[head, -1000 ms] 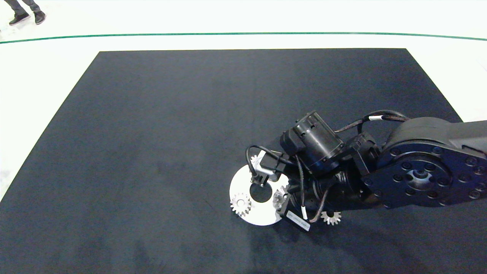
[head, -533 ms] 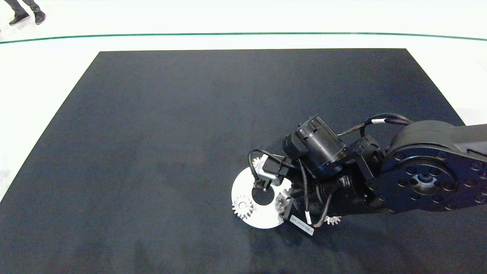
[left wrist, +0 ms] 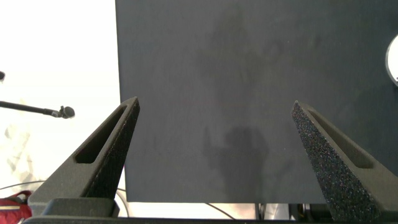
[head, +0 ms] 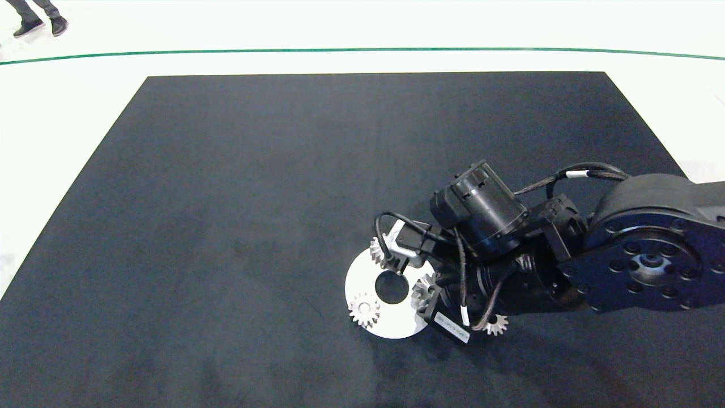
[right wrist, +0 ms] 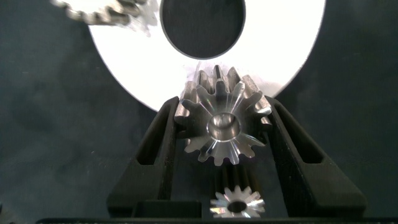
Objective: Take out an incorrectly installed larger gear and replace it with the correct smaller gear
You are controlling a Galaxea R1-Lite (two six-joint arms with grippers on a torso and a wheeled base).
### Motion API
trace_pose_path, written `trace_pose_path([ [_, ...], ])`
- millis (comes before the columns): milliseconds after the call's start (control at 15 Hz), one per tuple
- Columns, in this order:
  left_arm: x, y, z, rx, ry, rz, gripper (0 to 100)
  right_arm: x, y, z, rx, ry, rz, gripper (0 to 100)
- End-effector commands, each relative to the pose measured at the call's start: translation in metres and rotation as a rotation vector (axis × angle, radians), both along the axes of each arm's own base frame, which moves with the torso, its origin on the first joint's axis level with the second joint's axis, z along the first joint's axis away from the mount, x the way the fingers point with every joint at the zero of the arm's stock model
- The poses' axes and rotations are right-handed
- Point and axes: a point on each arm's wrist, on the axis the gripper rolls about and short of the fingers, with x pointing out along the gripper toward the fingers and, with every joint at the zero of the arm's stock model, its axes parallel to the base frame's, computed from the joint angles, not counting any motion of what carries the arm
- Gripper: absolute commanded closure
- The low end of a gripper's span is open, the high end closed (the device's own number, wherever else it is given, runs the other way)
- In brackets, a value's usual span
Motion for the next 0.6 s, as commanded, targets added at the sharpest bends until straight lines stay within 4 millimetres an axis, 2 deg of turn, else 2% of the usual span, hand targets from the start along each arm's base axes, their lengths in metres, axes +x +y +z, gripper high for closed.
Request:
trace_pose_path([
  [67,0.0,0.0,-0.001,0.001,0.009,0.001,0,-0.009,-0.008,0.019,0.039,-0.043,0.007,78],
  [267,0.0,0.0,-0.001,0.001,0.008,-0.01,0,-0.014,-0.017,0.031,0.064,-0.072,-0.006,78],
  [467,-0.001,0.0,-0.001,0.001,0.006,-0.01,0,0.002,-0.038,0.033,0.057,-0.084,-0.102,78],
  [600,-0.001,0.0,-0.001,0.001,0.006,-0.01,0,0.017,-0.055,0.025,0.043,-0.061,-0.185,78],
])
